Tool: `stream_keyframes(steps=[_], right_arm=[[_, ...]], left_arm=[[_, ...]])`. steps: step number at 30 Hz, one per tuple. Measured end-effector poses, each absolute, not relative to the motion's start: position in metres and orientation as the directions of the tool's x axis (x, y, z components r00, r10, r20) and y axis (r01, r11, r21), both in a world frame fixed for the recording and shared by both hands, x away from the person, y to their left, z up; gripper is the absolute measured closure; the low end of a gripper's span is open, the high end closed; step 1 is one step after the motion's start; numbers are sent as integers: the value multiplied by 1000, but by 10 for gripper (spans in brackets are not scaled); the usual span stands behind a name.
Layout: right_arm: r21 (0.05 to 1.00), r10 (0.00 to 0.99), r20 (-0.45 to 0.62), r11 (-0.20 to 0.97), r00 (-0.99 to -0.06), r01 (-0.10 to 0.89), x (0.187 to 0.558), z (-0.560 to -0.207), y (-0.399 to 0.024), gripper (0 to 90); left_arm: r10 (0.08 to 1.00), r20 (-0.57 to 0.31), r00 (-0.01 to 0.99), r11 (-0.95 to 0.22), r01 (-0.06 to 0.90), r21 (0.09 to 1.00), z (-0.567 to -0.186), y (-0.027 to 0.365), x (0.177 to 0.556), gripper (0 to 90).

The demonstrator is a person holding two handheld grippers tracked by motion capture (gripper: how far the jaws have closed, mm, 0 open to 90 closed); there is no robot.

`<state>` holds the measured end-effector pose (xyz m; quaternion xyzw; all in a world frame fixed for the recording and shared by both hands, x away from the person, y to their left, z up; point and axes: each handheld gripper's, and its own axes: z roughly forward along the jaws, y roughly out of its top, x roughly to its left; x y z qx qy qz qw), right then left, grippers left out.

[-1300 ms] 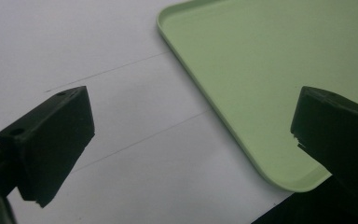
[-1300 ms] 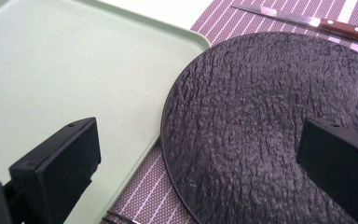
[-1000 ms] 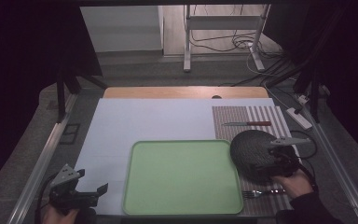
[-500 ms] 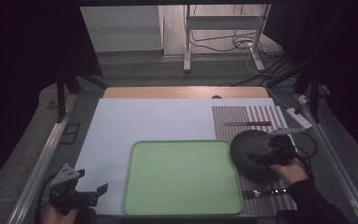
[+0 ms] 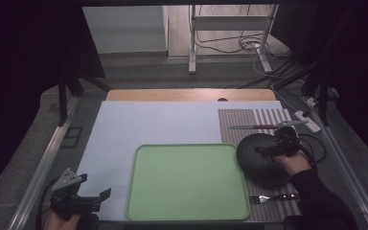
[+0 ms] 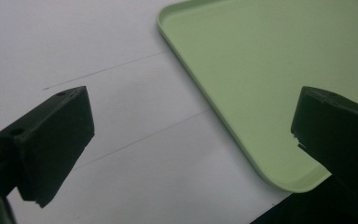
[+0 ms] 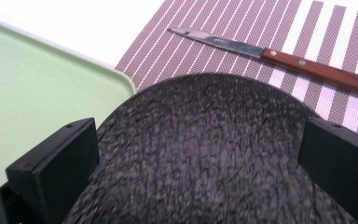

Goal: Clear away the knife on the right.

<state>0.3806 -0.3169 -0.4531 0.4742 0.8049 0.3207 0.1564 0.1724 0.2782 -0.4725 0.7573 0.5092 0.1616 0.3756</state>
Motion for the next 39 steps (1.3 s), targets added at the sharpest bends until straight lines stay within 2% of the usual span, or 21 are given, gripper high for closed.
stream_keyframes(steps=[39], right_arm=[[604,912,45,301,-408,738,469,-465,-320,0]], left_arm=[[893,-142,427,-198,656,729,-473,278,173,0]])
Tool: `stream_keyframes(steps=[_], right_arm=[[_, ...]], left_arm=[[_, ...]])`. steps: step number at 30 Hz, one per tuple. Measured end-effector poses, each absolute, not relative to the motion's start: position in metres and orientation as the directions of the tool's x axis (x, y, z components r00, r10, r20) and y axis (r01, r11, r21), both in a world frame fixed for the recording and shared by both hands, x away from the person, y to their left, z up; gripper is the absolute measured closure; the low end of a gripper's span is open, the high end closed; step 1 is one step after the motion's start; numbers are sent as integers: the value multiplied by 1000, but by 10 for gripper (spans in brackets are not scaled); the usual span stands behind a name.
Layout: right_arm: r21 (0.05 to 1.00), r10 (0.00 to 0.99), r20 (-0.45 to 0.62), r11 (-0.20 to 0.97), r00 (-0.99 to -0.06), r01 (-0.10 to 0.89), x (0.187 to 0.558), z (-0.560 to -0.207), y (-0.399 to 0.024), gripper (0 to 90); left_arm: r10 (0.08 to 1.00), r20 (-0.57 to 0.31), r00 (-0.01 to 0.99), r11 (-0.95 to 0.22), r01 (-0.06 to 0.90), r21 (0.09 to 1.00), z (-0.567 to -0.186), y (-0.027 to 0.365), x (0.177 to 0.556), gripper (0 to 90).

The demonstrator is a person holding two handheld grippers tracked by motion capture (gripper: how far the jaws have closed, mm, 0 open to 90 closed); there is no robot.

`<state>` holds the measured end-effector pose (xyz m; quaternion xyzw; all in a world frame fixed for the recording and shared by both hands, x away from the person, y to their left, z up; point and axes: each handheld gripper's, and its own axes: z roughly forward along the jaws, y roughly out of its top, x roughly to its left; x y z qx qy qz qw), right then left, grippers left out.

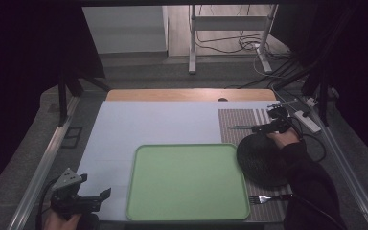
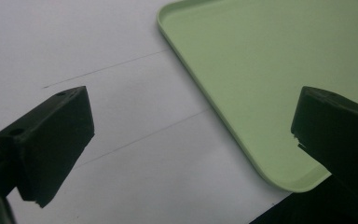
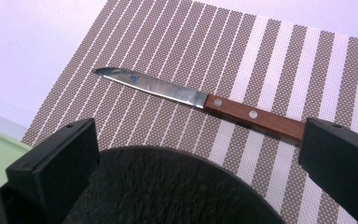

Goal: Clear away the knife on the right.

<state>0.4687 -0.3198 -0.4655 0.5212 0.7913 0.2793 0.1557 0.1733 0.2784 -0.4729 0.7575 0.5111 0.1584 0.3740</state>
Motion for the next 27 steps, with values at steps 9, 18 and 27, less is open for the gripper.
stream_keyframes(steps=[9,18,27], right_arm=[[588,917,31,305,-397,749,484,-468,-318,0],[577,922,-2,317,-387,753,499,-473,-322,41],[573,917,-3,329,-399,751,508,-472,-338,602]], left_arm=[[893,-142,426,-198,657,727,-473,278,174,0],[894,-142,426,-197,658,727,-473,278,174,0],[894,-141,426,-199,658,726,-473,278,174,1]])
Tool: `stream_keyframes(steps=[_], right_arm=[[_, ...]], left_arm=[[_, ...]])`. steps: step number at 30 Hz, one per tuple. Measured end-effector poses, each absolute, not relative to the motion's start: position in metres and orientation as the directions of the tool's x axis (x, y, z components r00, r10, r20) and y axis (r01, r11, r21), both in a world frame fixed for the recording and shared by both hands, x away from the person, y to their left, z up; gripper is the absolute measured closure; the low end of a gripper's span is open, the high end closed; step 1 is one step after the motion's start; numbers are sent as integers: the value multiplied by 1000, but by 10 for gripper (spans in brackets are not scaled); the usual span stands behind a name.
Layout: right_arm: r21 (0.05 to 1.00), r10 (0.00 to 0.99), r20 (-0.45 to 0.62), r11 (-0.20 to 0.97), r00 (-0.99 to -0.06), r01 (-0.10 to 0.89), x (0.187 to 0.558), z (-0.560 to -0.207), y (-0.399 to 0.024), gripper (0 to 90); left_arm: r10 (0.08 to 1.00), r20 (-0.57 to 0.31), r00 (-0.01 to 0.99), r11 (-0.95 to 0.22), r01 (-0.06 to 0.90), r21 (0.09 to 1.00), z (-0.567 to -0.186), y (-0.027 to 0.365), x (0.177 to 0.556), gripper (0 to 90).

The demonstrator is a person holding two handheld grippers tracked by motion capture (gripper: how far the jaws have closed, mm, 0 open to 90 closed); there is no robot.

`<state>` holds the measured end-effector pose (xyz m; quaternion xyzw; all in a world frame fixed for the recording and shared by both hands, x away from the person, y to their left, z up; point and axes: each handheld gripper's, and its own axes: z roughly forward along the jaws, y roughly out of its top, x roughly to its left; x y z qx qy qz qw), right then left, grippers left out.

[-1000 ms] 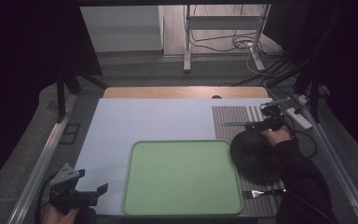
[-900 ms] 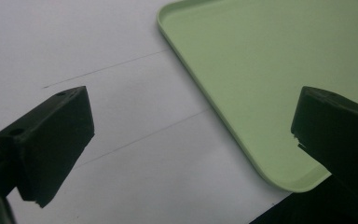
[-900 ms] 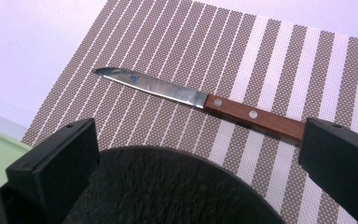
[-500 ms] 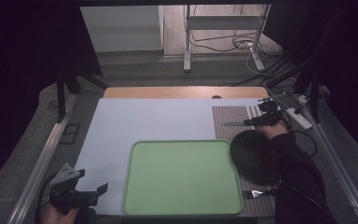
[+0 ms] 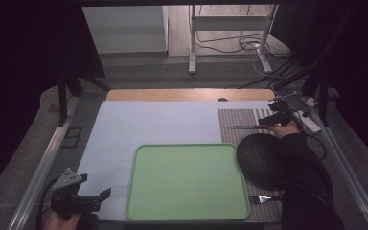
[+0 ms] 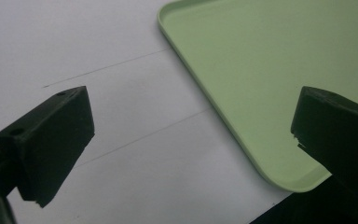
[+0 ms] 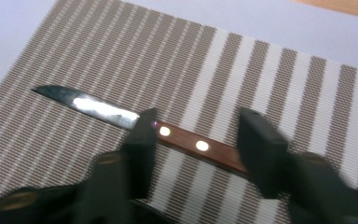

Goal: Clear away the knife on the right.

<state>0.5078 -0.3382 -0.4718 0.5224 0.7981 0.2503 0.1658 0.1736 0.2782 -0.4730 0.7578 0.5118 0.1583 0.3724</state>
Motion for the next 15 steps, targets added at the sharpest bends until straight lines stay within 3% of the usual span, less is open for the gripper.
stream_keyframes(steps=[5,15], right_arm=[[557,919,1,326,-394,764,515,-475,-351,895],[535,930,-45,332,-366,777,527,-487,-365,895]], left_arm=[[893,-140,427,-200,657,727,-473,278,174,1],[894,-134,428,-206,657,725,-473,277,174,3]])
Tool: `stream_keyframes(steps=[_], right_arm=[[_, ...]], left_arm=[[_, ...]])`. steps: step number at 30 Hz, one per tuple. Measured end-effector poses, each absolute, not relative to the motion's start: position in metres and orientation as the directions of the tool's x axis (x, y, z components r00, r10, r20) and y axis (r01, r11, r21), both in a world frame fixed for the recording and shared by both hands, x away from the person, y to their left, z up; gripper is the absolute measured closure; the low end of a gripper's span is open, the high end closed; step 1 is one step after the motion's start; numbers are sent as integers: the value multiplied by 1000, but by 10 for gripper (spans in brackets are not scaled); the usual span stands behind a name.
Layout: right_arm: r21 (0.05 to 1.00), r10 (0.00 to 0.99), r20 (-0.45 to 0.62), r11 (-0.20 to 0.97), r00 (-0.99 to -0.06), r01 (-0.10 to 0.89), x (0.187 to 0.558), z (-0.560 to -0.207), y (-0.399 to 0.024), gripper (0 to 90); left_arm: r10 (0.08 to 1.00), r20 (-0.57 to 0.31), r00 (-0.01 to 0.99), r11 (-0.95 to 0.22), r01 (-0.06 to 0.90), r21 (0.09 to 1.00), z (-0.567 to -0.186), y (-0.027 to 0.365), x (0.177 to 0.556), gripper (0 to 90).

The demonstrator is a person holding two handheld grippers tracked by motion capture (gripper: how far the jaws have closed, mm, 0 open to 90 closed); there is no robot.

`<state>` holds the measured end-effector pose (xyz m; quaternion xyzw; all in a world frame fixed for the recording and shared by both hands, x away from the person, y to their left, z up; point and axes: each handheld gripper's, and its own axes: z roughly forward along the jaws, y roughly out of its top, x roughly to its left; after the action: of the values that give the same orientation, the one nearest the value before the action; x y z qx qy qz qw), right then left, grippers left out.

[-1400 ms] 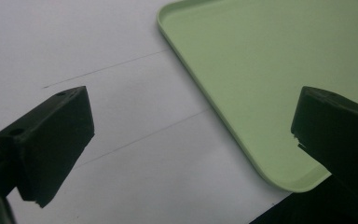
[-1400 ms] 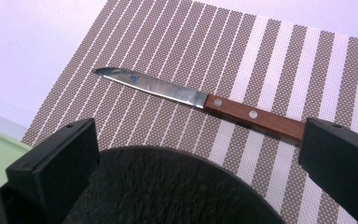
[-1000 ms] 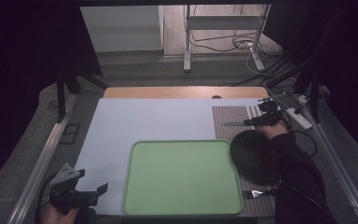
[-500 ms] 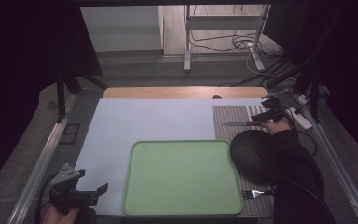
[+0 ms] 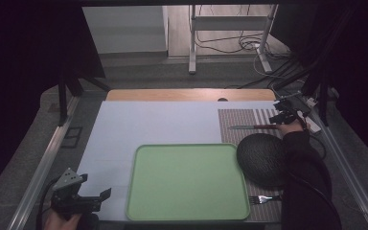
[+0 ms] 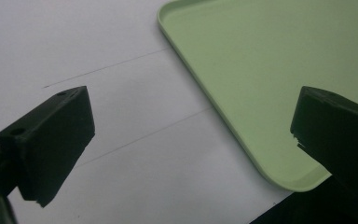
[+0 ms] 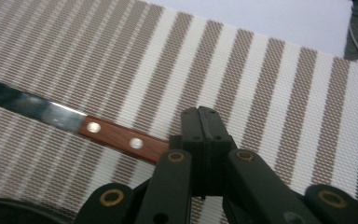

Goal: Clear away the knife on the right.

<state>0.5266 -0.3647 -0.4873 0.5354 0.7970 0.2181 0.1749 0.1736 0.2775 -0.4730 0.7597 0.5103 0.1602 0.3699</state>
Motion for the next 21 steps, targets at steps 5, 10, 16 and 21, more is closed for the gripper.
stream_keyframes(steps=[5,10,16,21], right_arm=[[526,931,-49,331,-361,783,526,-492,-372,895],[502,928,-43,340,-369,796,522,-496,-376,894],[476,914,-41,373,-404,796,512,-496,-374,894],[463,908,-24,380,-417,801,504,-495,-372,895]], left_arm=[[895,-130,427,-208,657,724,-473,277,174,5],[895,-128,426,-210,658,723,-473,277,174,6],[895,-126,427,-212,658,723,-473,276,174,6],[895,-123,429,-215,658,722,-473,276,174,7]])
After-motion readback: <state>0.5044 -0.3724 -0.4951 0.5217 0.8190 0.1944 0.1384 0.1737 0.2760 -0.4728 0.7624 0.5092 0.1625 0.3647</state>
